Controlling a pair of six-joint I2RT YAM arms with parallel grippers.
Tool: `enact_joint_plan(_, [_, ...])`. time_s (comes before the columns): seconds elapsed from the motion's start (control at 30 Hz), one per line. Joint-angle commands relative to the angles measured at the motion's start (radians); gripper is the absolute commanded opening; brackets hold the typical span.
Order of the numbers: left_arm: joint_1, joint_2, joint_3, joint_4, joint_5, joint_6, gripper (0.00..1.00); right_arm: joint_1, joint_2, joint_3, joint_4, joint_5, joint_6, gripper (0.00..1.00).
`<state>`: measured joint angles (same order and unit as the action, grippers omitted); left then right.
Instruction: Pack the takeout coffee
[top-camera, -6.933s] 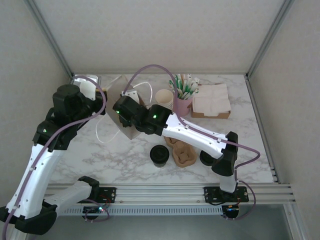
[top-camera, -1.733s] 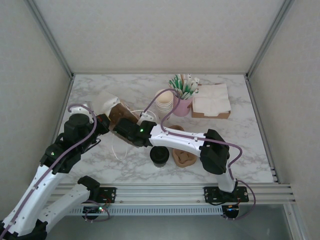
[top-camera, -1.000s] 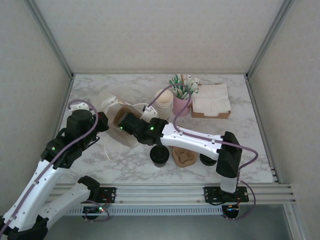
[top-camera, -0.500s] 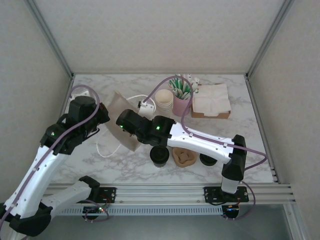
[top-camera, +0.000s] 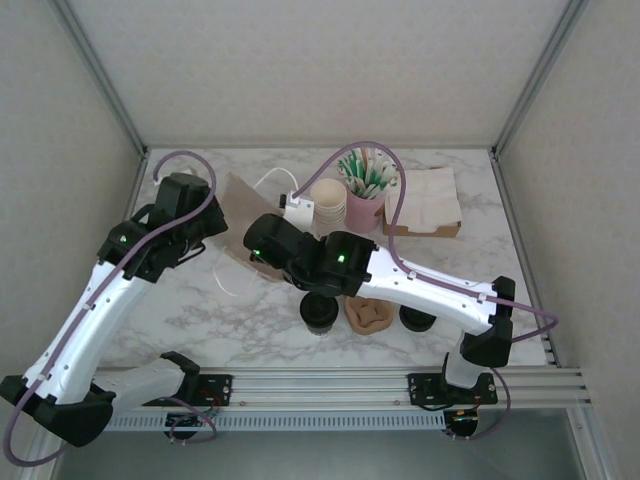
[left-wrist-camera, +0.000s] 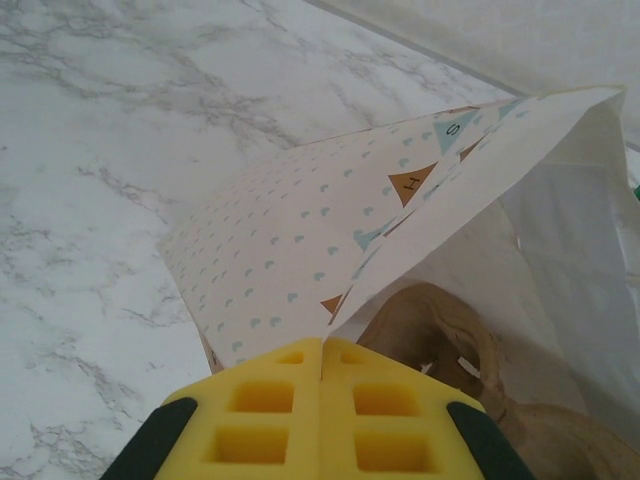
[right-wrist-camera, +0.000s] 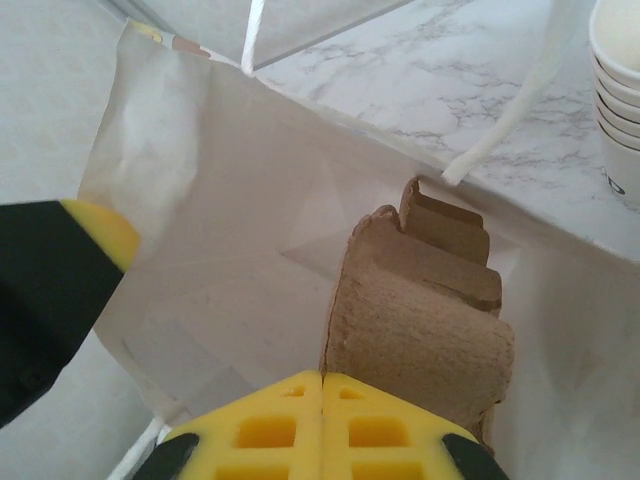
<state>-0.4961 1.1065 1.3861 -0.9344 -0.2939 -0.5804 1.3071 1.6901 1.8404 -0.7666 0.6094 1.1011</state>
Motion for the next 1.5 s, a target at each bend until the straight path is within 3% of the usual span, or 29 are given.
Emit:
enact_joint_plan(0.0, [0.033,0.046,0.052,-0.047,0.02,0.046,0.0,0.012,-0.051,0.046,0.026,0.036,-0.054,0.0])
enact_joint_plan(0.47, [0.175,0.196,0.149,-0.057,0.28,0.154,0.0,0.017,-0.179,0.041,0.114,0.029,-0.136,0.0])
enact_joint_plan(0.63, [0.223,0.242,0.169,-0.075,0.302,0.181,0.05,0.017,-0.213,0.036,0.15,0.01,-0.15,0.0])
enact_joint_plan(0.83, [0.287,0.268,0.187,-0.066,0.33,0.181,0.23,0.017,-0.258,0.009,0.206,-0.019,-0.165,0.0])
enact_joint_plan(1.0, [0.326,0.277,0.229,-0.069,0.327,0.159,0.54,0.018,-0.286,-0.011,0.225,-0.012,-0.173,0.0])
enact_joint_plan(1.13, [0.342,0.252,0.283,-0.092,0.284,0.128,0.59,0.018,-0.299,-0.025,0.233,-0.001,-0.179,0.0])
enact_joint_plan(1.17, [0.345,0.238,0.295,-0.096,0.269,0.116,0.68,0.018,-0.304,-0.031,0.243,0.001,-0.181,0.0])
enact_joint_plan(1.23, [0.349,0.208,0.328,-0.127,0.216,0.067,0.83,0.018,-0.319,-0.054,0.275,-0.001,-0.186,0.0])
enact_joint_plan(1.3, [0.35,0.164,0.351,-0.154,0.204,-0.005,0.89,0.017,-0.332,-0.077,0.307,0.002,-0.196,0.0])
enact_joint_plan(1.47, [0.349,-0.025,0.241,-0.033,0.423,-0.299,0.96,0.018,-0.371,-0.141,0.406,0.006,-0.215,0.0])
